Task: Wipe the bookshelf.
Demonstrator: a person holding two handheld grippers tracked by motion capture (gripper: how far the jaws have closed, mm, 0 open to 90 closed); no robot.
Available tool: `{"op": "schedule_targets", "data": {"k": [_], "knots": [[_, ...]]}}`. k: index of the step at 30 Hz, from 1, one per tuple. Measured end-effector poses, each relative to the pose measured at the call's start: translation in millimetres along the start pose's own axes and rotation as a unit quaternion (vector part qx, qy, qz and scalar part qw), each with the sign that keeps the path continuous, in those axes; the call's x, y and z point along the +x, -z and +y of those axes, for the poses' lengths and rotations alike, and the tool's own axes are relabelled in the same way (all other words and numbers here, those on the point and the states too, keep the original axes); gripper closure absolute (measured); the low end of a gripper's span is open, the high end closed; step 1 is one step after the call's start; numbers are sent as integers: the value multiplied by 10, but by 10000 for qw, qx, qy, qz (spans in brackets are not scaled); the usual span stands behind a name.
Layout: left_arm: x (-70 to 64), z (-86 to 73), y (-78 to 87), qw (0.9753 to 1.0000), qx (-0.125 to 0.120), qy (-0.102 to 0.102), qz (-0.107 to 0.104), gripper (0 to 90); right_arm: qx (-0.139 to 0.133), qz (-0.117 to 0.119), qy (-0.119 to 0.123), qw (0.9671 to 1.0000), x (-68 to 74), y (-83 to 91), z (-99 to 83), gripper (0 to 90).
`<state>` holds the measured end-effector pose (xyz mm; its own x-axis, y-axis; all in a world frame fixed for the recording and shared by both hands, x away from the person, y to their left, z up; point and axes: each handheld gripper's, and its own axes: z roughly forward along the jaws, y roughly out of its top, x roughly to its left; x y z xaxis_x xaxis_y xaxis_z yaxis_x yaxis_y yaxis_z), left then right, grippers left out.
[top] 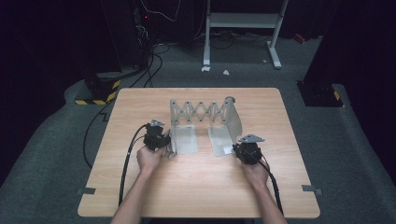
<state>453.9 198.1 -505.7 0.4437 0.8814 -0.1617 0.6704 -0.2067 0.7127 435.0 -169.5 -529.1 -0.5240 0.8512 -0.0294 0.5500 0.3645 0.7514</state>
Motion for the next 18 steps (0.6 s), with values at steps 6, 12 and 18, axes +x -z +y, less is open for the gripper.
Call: {"op": "schedule_targets", "data": {"k": [6,12,18], "knots": [[-147,-159,130,10000,0,-82,-55,788,0,-6,9,10000,2,0,0,842],[-161,-255,248,9999,-40,-116,-43,785,1,1,-2,10000,1,0,1,842],[49,-178,365,9987,-145,4,490,782,0,-1,-1,10000,0,0,1,842]]}}
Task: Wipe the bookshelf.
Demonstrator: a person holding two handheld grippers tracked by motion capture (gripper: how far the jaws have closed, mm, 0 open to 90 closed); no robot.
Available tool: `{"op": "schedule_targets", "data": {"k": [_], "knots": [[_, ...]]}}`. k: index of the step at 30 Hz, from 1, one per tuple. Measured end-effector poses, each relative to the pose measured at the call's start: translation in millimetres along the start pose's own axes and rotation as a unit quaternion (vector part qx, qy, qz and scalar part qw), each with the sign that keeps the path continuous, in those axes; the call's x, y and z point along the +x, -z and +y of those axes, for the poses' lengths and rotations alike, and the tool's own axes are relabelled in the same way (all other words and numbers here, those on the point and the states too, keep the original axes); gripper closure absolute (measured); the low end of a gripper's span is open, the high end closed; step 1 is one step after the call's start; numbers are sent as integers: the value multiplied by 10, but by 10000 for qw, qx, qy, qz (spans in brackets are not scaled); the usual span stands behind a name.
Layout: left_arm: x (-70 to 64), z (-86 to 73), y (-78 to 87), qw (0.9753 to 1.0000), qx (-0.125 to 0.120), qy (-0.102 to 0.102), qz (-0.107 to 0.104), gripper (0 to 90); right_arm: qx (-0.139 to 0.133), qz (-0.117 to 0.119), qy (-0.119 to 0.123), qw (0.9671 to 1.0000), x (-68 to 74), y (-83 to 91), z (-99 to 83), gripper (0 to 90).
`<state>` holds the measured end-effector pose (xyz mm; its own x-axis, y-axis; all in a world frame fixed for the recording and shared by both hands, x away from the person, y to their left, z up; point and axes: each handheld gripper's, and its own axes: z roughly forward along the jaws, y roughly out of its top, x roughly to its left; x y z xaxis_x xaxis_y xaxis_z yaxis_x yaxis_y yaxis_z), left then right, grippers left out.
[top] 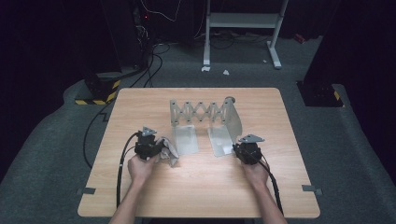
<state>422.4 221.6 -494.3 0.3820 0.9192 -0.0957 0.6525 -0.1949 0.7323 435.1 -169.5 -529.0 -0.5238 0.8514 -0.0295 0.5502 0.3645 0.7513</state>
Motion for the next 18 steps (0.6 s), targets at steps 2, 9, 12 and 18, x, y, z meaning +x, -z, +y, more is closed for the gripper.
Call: {"op": "schedule_targets", "data": {"k": [2,9,12,18], "knots": [[88,15,1,9998,45,32,205,779,1,-1,0,10000,1,0,0,842],[319,16,-29,9961,137,182,854,767,0,-11,21,10000,3,1,0,842],[369,35,-77,9945,223,296,979,698,-1,-15,21,10000,3,1,0,842],[364,4,-22,9953,156,368,878,460,-1,-13,20,10000,3,1,-1,841]]}}
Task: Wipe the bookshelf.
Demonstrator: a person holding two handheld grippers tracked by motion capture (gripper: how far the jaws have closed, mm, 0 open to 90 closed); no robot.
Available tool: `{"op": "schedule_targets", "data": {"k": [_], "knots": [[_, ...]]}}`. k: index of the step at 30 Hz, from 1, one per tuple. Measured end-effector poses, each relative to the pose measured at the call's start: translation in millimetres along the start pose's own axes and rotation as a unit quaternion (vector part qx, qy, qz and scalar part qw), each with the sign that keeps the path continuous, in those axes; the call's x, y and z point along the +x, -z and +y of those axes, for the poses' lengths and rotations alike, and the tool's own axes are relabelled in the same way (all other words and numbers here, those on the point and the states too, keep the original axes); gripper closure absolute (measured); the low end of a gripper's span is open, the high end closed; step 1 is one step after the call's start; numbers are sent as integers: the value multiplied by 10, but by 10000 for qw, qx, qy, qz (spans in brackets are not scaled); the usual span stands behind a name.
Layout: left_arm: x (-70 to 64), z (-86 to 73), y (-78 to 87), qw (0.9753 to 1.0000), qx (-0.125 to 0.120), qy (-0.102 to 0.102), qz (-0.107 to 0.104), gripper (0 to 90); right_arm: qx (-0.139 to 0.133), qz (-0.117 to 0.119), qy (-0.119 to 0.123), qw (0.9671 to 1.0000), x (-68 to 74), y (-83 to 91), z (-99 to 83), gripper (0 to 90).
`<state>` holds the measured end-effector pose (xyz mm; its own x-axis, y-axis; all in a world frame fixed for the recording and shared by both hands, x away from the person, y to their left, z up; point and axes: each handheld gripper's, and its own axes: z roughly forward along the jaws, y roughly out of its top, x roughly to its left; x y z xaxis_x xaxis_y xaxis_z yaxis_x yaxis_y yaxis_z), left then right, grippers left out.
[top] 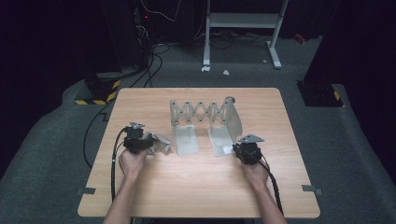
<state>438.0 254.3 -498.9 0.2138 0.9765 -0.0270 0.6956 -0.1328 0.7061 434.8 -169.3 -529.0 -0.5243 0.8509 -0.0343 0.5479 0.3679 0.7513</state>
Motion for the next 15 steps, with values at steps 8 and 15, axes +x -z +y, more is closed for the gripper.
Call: {"op": "schedule_targets", "data": {"k": [8,15], "knots": [[8,-21,222,9993,-304,102,-173,306,-2,-7,6,10000,1,0,0,841],[-85,-52,451,9975,-643,-18,-296,261,-1,-8,5,10000,1,0,0,841]]}}
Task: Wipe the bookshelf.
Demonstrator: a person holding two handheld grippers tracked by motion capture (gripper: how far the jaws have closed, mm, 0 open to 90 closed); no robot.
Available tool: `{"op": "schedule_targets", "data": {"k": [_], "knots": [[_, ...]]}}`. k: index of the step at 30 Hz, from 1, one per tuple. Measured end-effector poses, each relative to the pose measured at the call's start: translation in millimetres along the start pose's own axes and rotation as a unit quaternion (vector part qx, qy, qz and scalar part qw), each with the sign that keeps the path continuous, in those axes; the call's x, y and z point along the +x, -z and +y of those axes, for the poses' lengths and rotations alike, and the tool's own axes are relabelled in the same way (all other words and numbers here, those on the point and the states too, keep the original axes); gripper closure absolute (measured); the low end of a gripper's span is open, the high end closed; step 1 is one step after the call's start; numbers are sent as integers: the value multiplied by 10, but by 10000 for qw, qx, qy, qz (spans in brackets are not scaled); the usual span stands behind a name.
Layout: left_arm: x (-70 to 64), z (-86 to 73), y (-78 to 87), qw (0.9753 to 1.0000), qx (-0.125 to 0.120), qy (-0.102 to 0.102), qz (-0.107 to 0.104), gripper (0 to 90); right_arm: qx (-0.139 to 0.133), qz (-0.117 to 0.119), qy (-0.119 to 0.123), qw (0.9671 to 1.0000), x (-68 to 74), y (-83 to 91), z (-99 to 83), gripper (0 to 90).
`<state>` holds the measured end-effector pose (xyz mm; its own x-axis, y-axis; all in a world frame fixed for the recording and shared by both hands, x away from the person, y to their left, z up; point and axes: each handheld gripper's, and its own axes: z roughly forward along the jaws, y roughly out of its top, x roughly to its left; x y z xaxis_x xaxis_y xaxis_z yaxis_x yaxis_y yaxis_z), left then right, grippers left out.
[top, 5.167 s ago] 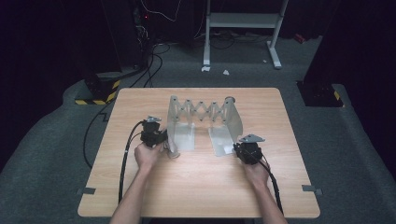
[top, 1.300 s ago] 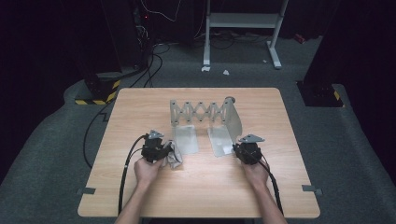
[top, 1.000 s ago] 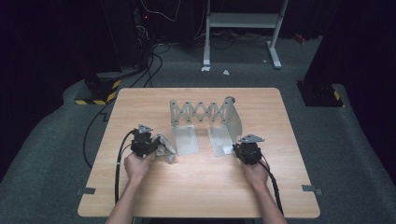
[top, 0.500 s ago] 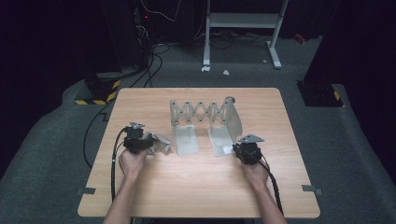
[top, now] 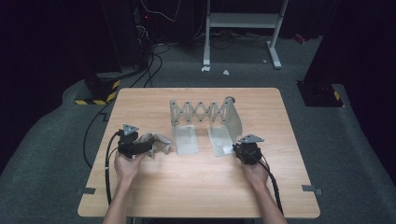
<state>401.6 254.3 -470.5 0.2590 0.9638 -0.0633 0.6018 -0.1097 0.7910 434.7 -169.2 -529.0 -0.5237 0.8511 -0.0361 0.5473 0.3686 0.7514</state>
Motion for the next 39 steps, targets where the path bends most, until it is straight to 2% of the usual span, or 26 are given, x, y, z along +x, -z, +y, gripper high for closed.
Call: {"op": "schedule_targets", "data": {"k": [3,5,11,15,17,19,22,24,27,32,39], "knots": [[-95,-18,45,9998,-38,-69,-201,257,1,3,0,10000,-1,0,0,840],[-200,-45,24,9992,4,-219,-326,260,1,-2,-3,10000,1,0,0,840],[-574,-131,-168,9965,192,-522,-626,285,0,-18,17,10000,4,0,0,837],[-781,-125,-315,9956,194,-684,-617,328,1,-57,-8,10000,17,1,1,838],[-862,-109,-379,9958,164,-663,-610,367,1,-92,-10,10000,26,3,-1,841],[-917,-110,-424,9961,149,-722,-492,403,-2,-98,-26,9999,28,5,-3,843],[-943,-119,-511,9973,172,-605,-388,472,-2,-98,-44,9999,28,7,-4,845],[-945,-121,-545,9975,219,-551,-389,531,8,-96,-93,9999,23,10,-6,850],[-944,-121,-557,9976,249,-580,-268,613,6,-125,-136,9998,25,17,-12,854],[-895,-123,-562,9980,297,-506,-222,769,5,-124,-169,9998,16,21,-15,860],[-871,-143,-527,9982,324,-440,-247,799,28,-148,-249,9996,-11,33,-19,871]]}}
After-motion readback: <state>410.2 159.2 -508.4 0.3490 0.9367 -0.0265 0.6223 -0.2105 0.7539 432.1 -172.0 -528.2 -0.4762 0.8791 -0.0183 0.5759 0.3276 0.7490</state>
